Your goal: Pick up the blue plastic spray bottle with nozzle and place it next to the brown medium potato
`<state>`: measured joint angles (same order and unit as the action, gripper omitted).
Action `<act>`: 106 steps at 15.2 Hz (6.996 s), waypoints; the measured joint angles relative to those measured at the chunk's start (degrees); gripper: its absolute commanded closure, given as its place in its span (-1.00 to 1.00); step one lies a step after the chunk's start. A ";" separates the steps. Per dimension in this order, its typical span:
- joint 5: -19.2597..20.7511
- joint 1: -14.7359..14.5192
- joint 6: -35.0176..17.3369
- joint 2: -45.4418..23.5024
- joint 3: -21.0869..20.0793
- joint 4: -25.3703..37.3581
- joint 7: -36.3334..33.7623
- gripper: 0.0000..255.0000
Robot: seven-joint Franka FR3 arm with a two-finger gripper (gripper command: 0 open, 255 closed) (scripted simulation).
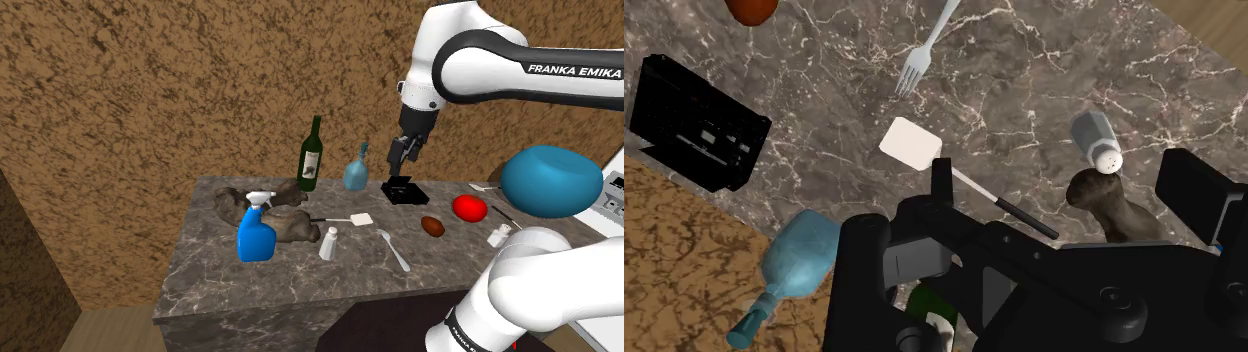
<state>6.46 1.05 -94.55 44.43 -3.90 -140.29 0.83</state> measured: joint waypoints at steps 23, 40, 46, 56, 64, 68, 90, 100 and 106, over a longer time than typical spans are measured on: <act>-19.50 -22.45 -52.65 -28.57 11.04 -7.65 37.83 -1.00; -53.71 -35.61 -64.80 -48.41 13.11 1.43 74.91 -1.00; -54.10 -35.62 -64.96 -48.61 13.03 1.47 75.21 1.00; -54.10 -35.62 -64.96 -48.60 13.03 1.47 75.22 1.00; -45.35 -35.49 -61.47 -43.91 14.06 1.44 67.26 1.00; -41.32 -35.07 -59.34 -41.35 14.19 1.56 63.60 1.00; -27.85 -32.12 -44.64 -31.71 13.03 8.37 50.16 1.00; -24.93 -31.29 -37.14 -29.41 12.63 13.96 46.60 1.00; -23.80 -30.98 -32.75 -28.88 12.57 17.98 45.04 1.00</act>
<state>-17.35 -29.93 -127.30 15.55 8.66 -122.31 45.87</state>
